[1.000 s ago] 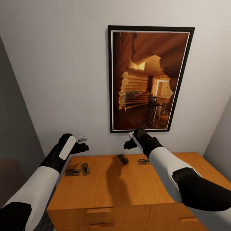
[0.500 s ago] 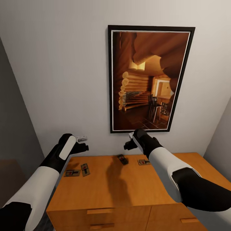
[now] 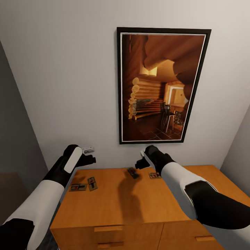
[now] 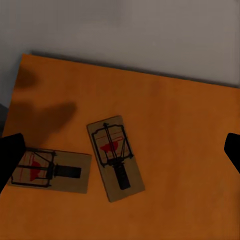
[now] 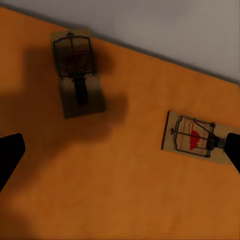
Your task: Take the four mousetraps from the cabinet in the bathroom and place them on the bathroom floor. Make sure all four end up on the same floor surface, and ensure that at least two of them are either under or directly next to the same bathroom sink.
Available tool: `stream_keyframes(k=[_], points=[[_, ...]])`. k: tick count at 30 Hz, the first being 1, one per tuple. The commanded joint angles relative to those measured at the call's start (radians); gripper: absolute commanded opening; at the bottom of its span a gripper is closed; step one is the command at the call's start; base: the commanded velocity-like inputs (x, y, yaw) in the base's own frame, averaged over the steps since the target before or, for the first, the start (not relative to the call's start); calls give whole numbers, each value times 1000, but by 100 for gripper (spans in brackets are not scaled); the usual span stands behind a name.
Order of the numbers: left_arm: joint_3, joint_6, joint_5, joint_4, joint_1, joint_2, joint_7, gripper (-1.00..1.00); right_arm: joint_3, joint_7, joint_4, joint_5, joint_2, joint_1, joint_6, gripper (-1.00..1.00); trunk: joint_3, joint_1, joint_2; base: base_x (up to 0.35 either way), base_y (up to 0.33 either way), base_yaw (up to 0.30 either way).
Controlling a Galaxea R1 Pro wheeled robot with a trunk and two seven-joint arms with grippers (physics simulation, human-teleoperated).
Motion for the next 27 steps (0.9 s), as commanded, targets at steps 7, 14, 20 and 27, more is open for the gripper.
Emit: stream_keyframes(k=[7, 14, 20, 27], points=[[-3, 2, 10, -1, -1, 0, 10, 100, 2, 9, 50, 10, 0, -1, -41, 100, -2, 1, -2, 0, 0, 0], [-2, 2, 10, -1, -1, 0, 10, 100, 2, 9, 59, 12, 0, -1, -60, 100, -2, 1, -2, 0, 0, 0], [-2, 2, 11, -1, -1, 0, 10, 100, 2, 9, 61, 12, 0, -1, -60, 100, -2, 1, -2, 0, 0, 0], [-2, 2, 13, -1, -1, 0, 10, 100, 1, 9, 62, 12, 0, -1, -59, 100, -2, 1, -2, 102, 0, 0]])
